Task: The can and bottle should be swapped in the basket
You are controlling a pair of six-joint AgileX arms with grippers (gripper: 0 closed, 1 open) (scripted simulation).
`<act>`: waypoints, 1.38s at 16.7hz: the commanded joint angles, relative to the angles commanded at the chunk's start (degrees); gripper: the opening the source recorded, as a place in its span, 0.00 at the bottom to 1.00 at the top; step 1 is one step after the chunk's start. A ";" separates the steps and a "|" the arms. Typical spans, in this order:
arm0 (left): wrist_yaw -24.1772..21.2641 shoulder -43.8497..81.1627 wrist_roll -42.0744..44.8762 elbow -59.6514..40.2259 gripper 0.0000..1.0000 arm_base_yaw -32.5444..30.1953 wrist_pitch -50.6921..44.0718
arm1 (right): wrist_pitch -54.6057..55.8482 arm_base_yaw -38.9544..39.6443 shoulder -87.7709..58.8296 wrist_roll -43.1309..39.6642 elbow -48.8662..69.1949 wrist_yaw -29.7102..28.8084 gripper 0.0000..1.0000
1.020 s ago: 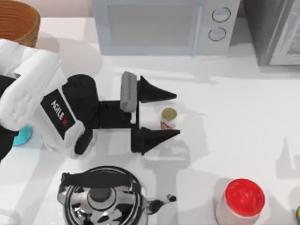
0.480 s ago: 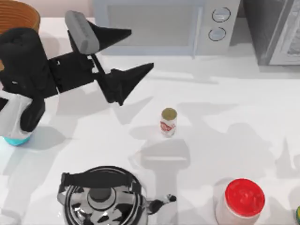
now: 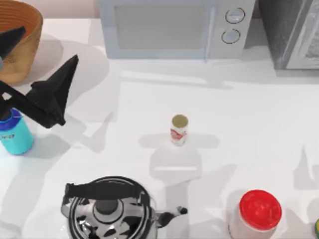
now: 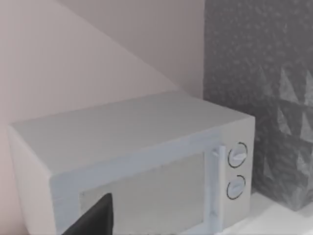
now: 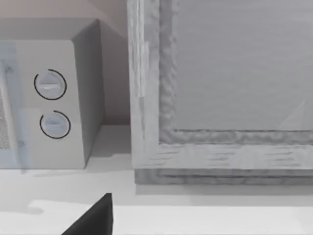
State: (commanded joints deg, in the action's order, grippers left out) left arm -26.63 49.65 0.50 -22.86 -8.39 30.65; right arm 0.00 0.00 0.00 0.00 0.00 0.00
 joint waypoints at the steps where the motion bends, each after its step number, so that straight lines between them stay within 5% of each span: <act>1: 3.10 -6.62 -0.06 2.74 1.00 0.93 -3.67 | 0.00 0.00 0.00 0.00 0.00 0.00 1.00; 10: 24.59 -46.69 -0.47 21.17 1.00 7.70 -28.38 | 0.00 0.00 0.00 0.00 0.00 0.00 1.00; 18: 26.54 -49.44 -0.49 22.70 1.00 8.19 -30.55 | 0.00 0.00 0.00 0.00 0.00 0.00 1.00; 23: 27.53 -40.48 -0.14 21.76 1.00 8.69 -22.63 | 0.00 0.00 0.00 0.00 0.00 0.00 1.00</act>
State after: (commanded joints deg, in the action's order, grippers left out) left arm 0.90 9.17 0.37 -1.10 0.30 8.01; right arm 0.00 0.00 0.00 0.00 0.00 0.00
